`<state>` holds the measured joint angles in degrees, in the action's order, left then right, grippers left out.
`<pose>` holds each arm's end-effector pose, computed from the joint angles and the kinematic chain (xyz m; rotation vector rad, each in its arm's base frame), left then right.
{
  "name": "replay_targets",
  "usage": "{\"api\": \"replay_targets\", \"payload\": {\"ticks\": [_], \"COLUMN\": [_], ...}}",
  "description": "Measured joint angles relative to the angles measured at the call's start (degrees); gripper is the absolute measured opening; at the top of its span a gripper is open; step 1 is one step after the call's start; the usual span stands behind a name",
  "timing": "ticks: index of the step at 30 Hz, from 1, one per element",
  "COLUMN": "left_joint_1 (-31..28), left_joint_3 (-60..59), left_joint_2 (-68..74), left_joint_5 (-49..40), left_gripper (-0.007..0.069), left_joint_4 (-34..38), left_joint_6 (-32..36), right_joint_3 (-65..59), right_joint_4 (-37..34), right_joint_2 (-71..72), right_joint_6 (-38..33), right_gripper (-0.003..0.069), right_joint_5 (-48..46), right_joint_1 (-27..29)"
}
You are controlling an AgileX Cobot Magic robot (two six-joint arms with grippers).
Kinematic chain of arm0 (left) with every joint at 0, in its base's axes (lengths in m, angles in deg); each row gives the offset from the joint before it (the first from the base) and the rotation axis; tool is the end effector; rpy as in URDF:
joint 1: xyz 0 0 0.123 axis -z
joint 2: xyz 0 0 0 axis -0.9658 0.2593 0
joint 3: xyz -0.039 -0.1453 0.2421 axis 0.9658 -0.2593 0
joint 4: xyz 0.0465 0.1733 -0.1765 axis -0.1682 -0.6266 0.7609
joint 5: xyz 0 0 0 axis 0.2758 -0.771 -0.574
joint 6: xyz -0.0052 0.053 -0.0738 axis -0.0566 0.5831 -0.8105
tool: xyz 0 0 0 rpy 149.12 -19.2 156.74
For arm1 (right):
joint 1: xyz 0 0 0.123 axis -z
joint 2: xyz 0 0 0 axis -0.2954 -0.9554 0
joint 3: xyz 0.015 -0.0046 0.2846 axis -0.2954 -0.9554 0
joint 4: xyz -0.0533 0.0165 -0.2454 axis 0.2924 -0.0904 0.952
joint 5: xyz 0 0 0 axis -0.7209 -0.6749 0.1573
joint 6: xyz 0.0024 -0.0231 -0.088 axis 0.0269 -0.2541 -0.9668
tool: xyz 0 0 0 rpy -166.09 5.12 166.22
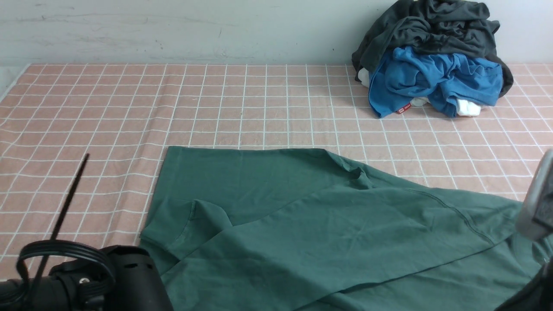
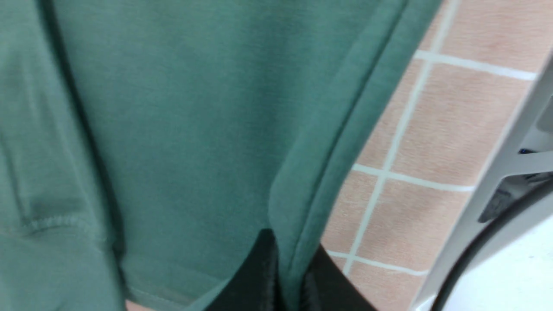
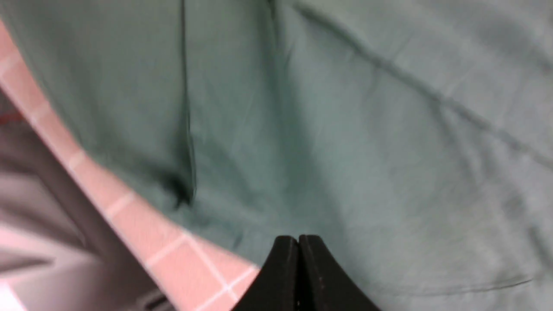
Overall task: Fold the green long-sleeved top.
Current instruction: Use both arms simultaneously to clamp the lower edge of the clothing fabric
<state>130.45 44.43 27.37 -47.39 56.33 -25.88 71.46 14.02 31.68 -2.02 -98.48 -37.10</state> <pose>0.1177 -0.1568 0.2006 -1.9630 -2.4112 -0.1580 0.1210 0.0706 0.2903 -1.2016 2.5761 0.3723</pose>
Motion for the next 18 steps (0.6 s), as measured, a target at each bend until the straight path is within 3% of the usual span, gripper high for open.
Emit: {"api": "replay_targets", "payload": {"ticks": [4, 10, 11, 13, 14, 18], "left_joint_1": [0.0, 0.0, 0.0, 0.0, 0.0, 0.0], "left_joint_3": [-0.12, -0.12, -0.12, -0.18, -0.18, -0.18], "left_joint_2": [-1.01, -1.01, -1.01, -1.01, -1.01, -1.01], "left_joint_5": [0.0, 0.74, 1.16, 1.41, 1.37, 2.35], "left_gripper": [0.0006, 0.0006, 0.0006, 0.0006, 0.0006, 0.0006], "left_joint_4": [0.31, 0.56, 0.93, 1.38, 1.43, 2.79], "left_joint_6": [0.0, 0.0, 0.0, 0.0, 0.0, 0.0], "right_joint_3": [-9.51, -15.65, -16.36, -17.1, -17.2, -19.74], "right_joint_4": [0.31, 3.9, 6.36, 10.38, 10.38, 22.4], "right_joint_2": [0.0, 0.0, 0.0, 0.0, 0.0, 0.0], "right_joint_6": [-6.09, -9.99, -10.34, -10.46, -10.46, -10.34], "right_gripper": [0.0056, 0.0227, 0.0292, 0.0351, 0.0351, 0.0402], "right_joint_5": [4.12, 12.51, 14.72, 16.45, 16.54, 18.12], "right_joint_1": [0.0, 0.0, 0.0, 0.0, 0.0, 0.0]}}
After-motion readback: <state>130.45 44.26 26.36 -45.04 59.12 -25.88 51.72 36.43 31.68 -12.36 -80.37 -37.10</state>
